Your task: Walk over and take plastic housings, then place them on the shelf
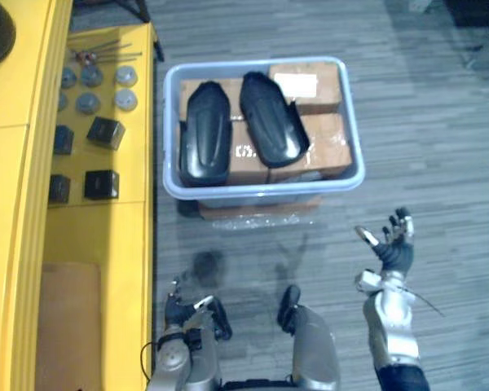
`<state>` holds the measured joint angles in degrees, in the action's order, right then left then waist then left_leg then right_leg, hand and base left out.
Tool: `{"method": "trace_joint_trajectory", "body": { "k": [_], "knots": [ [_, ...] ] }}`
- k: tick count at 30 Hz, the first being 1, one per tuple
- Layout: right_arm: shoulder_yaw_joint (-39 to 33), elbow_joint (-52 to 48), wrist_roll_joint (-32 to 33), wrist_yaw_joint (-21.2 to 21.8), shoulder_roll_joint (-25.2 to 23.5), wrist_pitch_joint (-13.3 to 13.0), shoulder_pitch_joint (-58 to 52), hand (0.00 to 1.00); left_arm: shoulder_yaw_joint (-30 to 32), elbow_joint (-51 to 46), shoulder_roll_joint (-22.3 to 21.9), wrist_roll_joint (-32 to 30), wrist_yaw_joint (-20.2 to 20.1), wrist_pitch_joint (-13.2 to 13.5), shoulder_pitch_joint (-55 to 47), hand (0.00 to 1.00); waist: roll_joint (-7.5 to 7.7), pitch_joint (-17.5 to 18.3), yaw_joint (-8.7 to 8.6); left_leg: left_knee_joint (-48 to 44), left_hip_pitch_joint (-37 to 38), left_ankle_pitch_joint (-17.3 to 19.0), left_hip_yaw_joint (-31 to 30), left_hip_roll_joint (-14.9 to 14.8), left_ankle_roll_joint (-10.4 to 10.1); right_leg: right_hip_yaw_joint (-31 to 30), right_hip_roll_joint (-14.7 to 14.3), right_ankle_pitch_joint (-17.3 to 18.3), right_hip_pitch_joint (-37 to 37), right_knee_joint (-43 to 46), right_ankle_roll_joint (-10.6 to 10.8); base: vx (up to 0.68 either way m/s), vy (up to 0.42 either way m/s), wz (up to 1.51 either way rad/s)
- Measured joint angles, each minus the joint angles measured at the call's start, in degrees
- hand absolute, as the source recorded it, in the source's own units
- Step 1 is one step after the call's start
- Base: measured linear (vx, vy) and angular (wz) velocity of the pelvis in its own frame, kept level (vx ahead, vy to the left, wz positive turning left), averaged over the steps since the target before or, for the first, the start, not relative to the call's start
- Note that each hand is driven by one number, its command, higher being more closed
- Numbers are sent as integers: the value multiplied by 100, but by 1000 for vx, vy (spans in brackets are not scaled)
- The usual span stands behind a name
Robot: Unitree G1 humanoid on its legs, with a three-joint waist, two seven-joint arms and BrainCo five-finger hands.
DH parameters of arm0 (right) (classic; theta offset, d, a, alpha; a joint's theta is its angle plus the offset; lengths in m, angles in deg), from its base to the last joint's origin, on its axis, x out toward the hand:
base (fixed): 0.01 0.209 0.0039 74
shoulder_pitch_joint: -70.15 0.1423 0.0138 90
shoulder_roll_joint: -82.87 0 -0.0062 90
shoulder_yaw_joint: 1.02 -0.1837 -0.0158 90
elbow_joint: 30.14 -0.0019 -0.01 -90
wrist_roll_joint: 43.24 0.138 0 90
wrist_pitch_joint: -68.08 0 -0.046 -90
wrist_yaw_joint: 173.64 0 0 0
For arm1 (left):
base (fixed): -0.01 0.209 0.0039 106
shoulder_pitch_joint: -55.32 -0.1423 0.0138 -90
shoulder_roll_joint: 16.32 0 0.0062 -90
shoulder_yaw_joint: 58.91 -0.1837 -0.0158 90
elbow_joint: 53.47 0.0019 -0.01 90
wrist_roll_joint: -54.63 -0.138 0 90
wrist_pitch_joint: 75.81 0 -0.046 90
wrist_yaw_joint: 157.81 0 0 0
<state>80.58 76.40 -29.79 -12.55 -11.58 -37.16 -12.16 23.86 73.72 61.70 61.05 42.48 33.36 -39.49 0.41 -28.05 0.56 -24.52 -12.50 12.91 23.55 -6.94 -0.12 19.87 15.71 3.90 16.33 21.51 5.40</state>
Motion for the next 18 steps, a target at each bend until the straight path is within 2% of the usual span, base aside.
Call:
{"method": "trace_joint_trajectory", "body": {
  "k": [1, 4, 6, 8, 11, 14, 18],
  "knots": [
    [-6, 131, 60, -1, 66, 40, 146, 0, 2, 8, -5, 0, 0, -1, 6, 0, -10, 2, 4, -1, -48, -4, -53, 26, 7, 15, 24, -10, 24, 3, 9, -68, 37, 24],
    [-57, 1061, 341, 1, 674, 164, 1320, 0, 180, 20, -48, 6, -5, 10, 68, 0, -101, -62, 102, -69, -391, -81, -287, 167, 123, 189, 155, -150, 181, -24, 47, -76, 61, 35],
    [-48, 1500, 523, -4, 1090, 186, 1974, 0, 328, 99, -80, 42, -1, 52, 122, 0, -224, -135, 276, -118, -515, -95, -474, 234, 147, 299, 190, -214, 172, -104, 76, -42, 52, 27],
    [-42, 1634, 667, -21, 1212, 189, 2318, 0, 468, 200, -76, 48, -2, 96, 133, 0, -258, -158, 361, -117, -587, -128, -565, 272, 196, 383, 221, -234, 164, -126, 88, -3, 30, 27],
    [2, 1676, 706, -129, 1243, 196, 2603, 0, 646, 389, -17, 46, -7, 202, 122, 0, -258, -159, 523, -96, -592, -142, -630, 299, 217, 436, 231, -239, 124, -159, 93, 30, 7, 13],
    [19, 1443, 624, -158, 1219, 290, 2486, 0, 670, 432, 7, 186, -32, 289, 81, 0, -217, -184, 516, 11, -484, -178, -739, 349, 229, 557, 240, -248, -66, -263, 107, 43, 8, 17],
    [9, 661, 361, -258, 978, 316, 1922, 0, 645, 205, -4, 203, -61, 403, -100, 0, -177, -195, 494, 174, -151, -188, -718, 361, 220, 572, 187, -286, -409, -476, 145, 42, 8, -4]
  ]
}}
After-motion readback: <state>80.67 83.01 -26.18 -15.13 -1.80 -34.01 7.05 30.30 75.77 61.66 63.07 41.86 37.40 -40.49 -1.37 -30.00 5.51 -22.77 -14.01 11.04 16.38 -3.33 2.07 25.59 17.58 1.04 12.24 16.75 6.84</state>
